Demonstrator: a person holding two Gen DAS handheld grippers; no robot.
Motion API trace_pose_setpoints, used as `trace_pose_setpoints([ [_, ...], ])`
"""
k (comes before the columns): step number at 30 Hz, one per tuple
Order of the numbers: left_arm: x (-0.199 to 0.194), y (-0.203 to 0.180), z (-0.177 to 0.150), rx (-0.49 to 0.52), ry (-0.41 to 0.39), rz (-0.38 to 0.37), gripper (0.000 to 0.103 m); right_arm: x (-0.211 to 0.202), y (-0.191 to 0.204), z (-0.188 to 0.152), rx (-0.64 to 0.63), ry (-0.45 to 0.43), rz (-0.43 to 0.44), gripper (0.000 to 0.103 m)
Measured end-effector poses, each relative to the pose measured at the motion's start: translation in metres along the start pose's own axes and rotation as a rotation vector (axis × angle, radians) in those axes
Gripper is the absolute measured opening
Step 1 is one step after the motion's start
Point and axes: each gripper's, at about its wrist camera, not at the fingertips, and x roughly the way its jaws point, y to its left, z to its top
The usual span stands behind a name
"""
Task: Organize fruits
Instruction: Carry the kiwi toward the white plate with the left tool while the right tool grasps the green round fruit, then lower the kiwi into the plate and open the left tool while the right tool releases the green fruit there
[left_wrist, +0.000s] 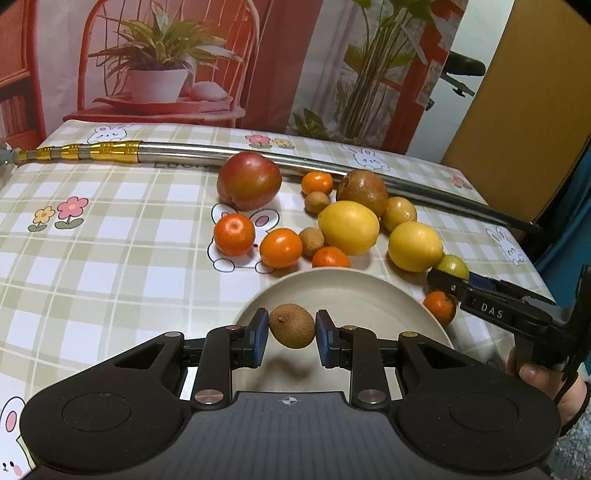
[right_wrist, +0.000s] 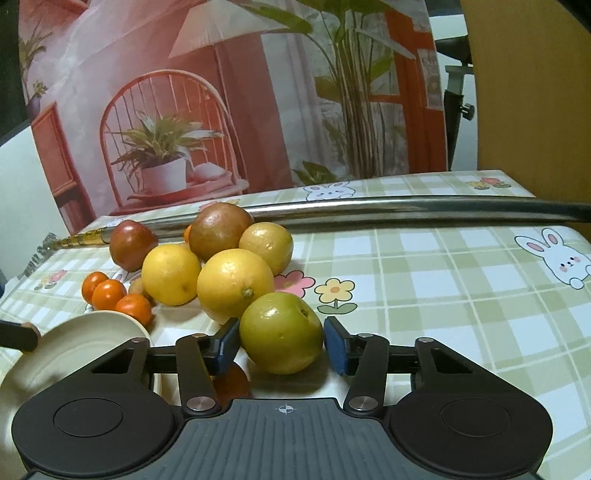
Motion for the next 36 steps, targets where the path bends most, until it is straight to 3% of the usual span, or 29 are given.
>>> trace_pose_setpoints([
  [14,0.005,-0.001,-0.015,0.015,0.041,0.002,0.029,-0.008,-0.003,-0.002,0.033,-0.023,0.003,0.044],
  [19,0.001,0.005,-0.023,-0.026,0.045,-0.011,0.029,-0.022,-0.002,-0.004,0.069,-0.024,-0.018,0.044],
  [30,-0.007,0.005,-0.037,-0.027,0.068,-0.032,0.029,-0.071,0.041,-0.012,0.029,-0.048,0.059,0.044],
  [36,-0.014,0.003,-0.045,-0.020,0.072,-0.027,0.029,-0.080,0.070,-0.022,-0.014,0.007,0.110,0.044],
])
